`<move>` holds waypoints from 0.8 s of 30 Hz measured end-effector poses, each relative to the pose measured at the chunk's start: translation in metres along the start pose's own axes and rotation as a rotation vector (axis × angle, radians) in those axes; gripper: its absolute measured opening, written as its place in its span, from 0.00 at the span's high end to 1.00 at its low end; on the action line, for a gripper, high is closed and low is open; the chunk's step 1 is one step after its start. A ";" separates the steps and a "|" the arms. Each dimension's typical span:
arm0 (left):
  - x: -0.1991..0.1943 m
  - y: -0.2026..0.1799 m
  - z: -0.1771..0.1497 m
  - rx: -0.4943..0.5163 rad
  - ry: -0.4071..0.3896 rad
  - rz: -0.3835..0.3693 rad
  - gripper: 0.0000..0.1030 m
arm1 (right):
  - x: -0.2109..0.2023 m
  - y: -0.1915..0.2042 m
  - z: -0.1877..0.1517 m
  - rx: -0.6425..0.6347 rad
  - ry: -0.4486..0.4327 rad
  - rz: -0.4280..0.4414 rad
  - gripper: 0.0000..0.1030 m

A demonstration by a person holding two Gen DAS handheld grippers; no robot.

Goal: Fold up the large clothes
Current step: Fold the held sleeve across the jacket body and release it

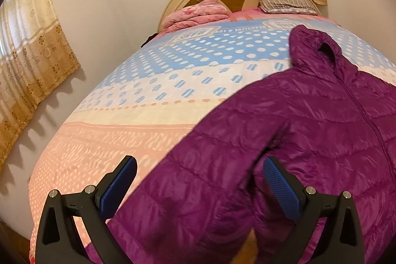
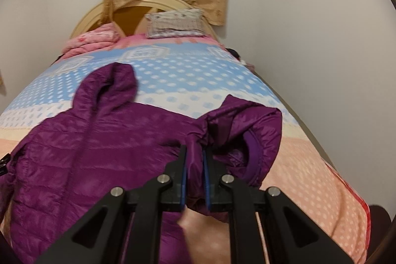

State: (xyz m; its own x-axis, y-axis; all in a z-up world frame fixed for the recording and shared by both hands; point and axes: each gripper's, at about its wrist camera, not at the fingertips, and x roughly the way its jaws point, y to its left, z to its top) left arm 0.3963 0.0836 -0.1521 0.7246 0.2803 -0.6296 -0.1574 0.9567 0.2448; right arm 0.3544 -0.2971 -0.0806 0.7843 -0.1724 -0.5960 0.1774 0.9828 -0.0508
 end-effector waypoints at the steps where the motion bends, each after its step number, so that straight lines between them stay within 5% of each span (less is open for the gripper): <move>1: 0.003 0.004 0.001 -0.007 0.001 0.008 0.01 | 0.004 0.011 0.003 -0.015 -0.004 0.012 0.88; 9: 0.015 0.021 0.006 -0.042 0.013 0.018 0.01 | 0.032 0.106 0.002 -0.111 -0.001 0.143 0.88; 17: 0.027 0.026 -0.004 -0.034 0.042 0.029 0.01 | 0.055 0.198 -0.033 -0.214 0.056 0.295 0.88; 20: 0.028 0.027 -0.005 -0.041 0.053 0.032 0.01 | 0.063 0.213 -0.047 -0.237 0.109 0.327 0.68; 21: 0.026 0.026 -0.005 -0.040 0.053 0.030 0.01 | 0.061 0.213 -0.050 -0.245 0.113 0.334 0.36; 22: 0.024 0.025 -0.004 -0.040 0.048 0.028 0.01 | 0.055 0.211 -0.056 -0.249 0.100 0.351 0.19; 24: 0.016 0.021 -0.002 -0.032 0.032 0.018 0.01 | 0.037 0.200 -0.062 -0.271 0.070 0.343 0.18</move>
State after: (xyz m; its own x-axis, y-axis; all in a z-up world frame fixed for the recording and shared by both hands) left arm 0.4031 0.1080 -0.1581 0.6999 0.2992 -0.6486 -0.1920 0.9534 0.2326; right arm 0.3822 -0.1025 -0.1629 0.7271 0.1622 -0.6671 -0.2555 0.9658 -0.0437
